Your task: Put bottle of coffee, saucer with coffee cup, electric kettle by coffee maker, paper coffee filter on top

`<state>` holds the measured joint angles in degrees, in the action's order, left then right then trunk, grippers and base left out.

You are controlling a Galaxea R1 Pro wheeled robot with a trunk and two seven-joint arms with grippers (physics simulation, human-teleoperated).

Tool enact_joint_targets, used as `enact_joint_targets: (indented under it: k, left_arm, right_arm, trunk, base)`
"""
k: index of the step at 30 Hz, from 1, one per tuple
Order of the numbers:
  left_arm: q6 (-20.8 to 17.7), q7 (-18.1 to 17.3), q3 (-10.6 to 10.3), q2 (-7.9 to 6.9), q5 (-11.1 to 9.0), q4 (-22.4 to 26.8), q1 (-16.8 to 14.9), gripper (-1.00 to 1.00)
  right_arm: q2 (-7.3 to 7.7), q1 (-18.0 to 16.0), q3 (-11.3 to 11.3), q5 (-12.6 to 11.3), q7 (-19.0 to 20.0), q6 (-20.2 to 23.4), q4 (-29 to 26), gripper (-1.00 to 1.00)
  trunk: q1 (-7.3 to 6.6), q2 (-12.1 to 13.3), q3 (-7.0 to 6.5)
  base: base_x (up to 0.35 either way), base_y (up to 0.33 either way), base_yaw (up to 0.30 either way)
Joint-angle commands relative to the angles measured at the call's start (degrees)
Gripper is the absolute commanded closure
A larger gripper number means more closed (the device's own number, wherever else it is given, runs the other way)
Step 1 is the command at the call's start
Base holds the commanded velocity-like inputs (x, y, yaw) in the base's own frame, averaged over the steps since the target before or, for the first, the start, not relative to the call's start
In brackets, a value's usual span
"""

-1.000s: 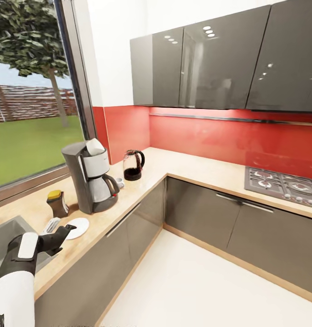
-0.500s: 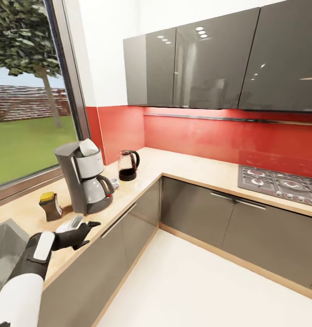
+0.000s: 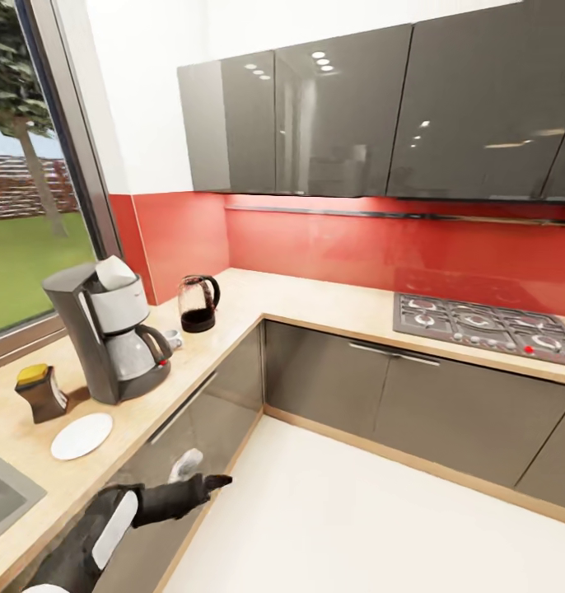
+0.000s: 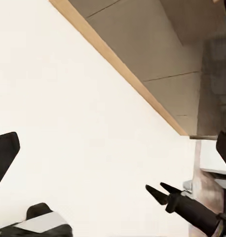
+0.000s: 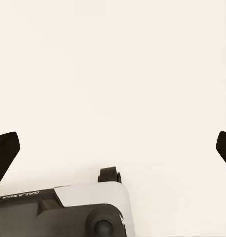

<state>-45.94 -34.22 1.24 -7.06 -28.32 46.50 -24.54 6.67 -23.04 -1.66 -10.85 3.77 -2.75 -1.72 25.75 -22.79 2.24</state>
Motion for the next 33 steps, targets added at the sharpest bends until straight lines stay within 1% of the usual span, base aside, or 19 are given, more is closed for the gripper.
enact_joint_targets:
  k: [1, 2, 4, 5, 6, 8, 9, 10, 11, 12, 13, 14, 15, 16, 20, 23, 26, 29, 33]
  left_arm:
    - [3.3, -0.1, -0.7, 0.08, 2.0, -0.3, 1.6, -1.00]
    - [5.0, -0.1, -1.0, 0.14, 3.1, -0.5, 2.2, -1.00]
    - [12.2, 0.0, -1.8, 0.41, 8.1, -2.2, 4.4, -1.00]
    - [13.8, 0.0, -1.9, 0.46, 9.3, -2.8, 4.8, -1.00]
    - [17.3, 0.1, -2.1, 0.52, 11.8, -4.5, 5.3, -1.00]
    - [26.1, 0.2, -2.2, 0.60, 16.6, -10.7, 6.0, -1.00]
    - [31.3, 0.4, -2.2, 0.63, 18.3, -14.5, 6.2, -1.00]
    - [33.7, 0.6, -2.2, 0.65, 18.9, -16.1, 6.2, -1.00]
    - [37.9, 1.4, -2.1, 0.68, 19.9, -19.1, 6.3, -1.00]
    - [41.3, 2.7, -2.1, 0.70, 20.5, -21.7, 6.3, -1.00]
    - [48.4, 11.3, -2.1, 1.49, 21.3, -27.6, 6.4, -1.00]
    - [48.8, 12.8, -2.1, 1.78, 21.3, -28.1, 6.4, -1.00]
    - [49.5, 15.7, -2.2, 2.40, 21.5, -28.8, 6.4, -1.00]
    - [50.1, 20.2, -2.2, 3.26, 21.8, -29.6, 6.5, -1.00]
    - [50.7, 30.6, -2.3, 4.35, 23.3, -31.4, 6.6, -1.00]
    - [50.8, 31.3, -2.3, 4.34, 23.5, -31.5, 6.6, -1.00]
    - [50.8, 31.3, -2.4, 4.20, 23.6, -31.6, 6.6, -1.00]
    - [50.9, 31.3, -2.4, 4.35, 23.7, -31.7, 6.6, -1.00]
    - [51.1, 31.3, -2.4, 4.30, 23.7, -31.7, 6.6, -1.00]
  right_arm:
    - [0.01, -0.1, -0.2, -0.6, 0.3, -0.3, 0.1, -1.00]
    - [0.01, -0.1, -0.2, -0.6, 0.3, -0.3, 0.1, -1.00]
    - [0.06, -0.1, -0.2, -0.6, 0.3, -0.3, 0.0, -1.00]
    - [0.07, -0.1, -0.2, -0.6, 0.3, -0.3, 0.0, -1.00]
    - [0.08, -0.1, -0.2, -0.6, 0.3, -0.4, 0.0, -1.00]
    - [0.11, -0.1, -0.1, -0.7, 0.3, -0.5, -0.5, -1.00]
    - [0.14, -0.1, -0.1, -0.7, 0.4, -0.7, -1.4, -1.00]
    - [0.15, -0.1, -0.1, -0.7, 0.4, -0.9, -2.0, -1.00]
    - [0.19, -0.1, 0.0, -0.7, 0.5, -1.1, -3.4, -1.00]
    - [0.22, -0.1, 0.0, -0.7, 0.6, -1.2, -4.8, -1.00]
    - [0.23, -0.1, 0.0, -0.7, 0.7, -1.4, -7.6, -1.00]
    - [0.22, -0.1, 0.0, -0.7, 0.7, -1.4, -7.8, -1.00]
    - [0.21, -0.1, -0.1, -0.7, 0.7, -1.4, -8.0, -1.00]
    - [0.24, -0.1, -0.1, -0.7, 0.7, -1.4, -8.1, -1.00]
    - [0.29, -0.1, -0.1, -0.7, 0.4, -1.4, -7.5, -1.00]
    - [0.35, -0.1, 0.0, -0.7, 0.5, -1.4, -6.2, -1.00]
    - [1.20, -0.1, -0.1, -0.6, 0.6, -1.3, -5.3, -1.00]
    - [1.64, -0.1, -0.2, -0.6, 0.7, -1.4, -5.2, -1.00]
    - [1.71, -0.1, -0.2, -0.6, 0.7, -1.4, -5.1, -1.00]
  trunk:
    - [0.04, -0.1, 0.13]
    - [0.04, -0.1, 0.13]
    - [0.04, -0.1, 0.13]
    - [0.04, -0.1, 0.13]
    - [0.04, -0.1, 0.13]
    - [0.04, -0.1, 0.13]
    - [0.04, -0.1, 0.13]
    - [0.04, -0.1, 0.13]
    - [0.04, -0.1, 0.13]
    - [0.04, -0.1, 0.13]
    - [0.04, -0.1, 0.13]
    - [0.04, -0.1, 0.13]
    - [0.04, -0.1, 0.13]
    - [0.04, -0.1, 0.13]
    - [0.04, -0.1, 0.13]
    - [0.04, -0.1, 0.13]
    - [0.04, -0.1, 0.13]
    - [0.04, -0.1, 0.13]
    - [0.04, -0.1, 0.13]
  base:
    - [0.000, 0.000, -0.263]
    - [0.000, 0.000, -0.263]
    - [0.000, 0.000, -0.263]
    - [0.000, 0.000, -0.263]
    - [0.000, 0.000, -0.257]
    - [0.000, 0.000, -0.240]
    - [0.000, 0.000, -0.225]
    - [0.000, 0.000, -0.222]
    - [0.000, 0.000, -0.217]
    - [0.000, 0.000, -0.213]
    - [0.000, 0.000, -0.209]
    - [0.000, 0.000, -0.209]
    - [0.000, 0.000, -0.206]
    - [0.000, 0.000, -0.198]
    - [0.000, 0.000, -0.138]
    - [0.000, 0.000, -0.020]
    - [0.000, 0.000, -0.005]
    - [0.000, 0.000, -0.001]
    - [0.000, 0.000, 0.000]
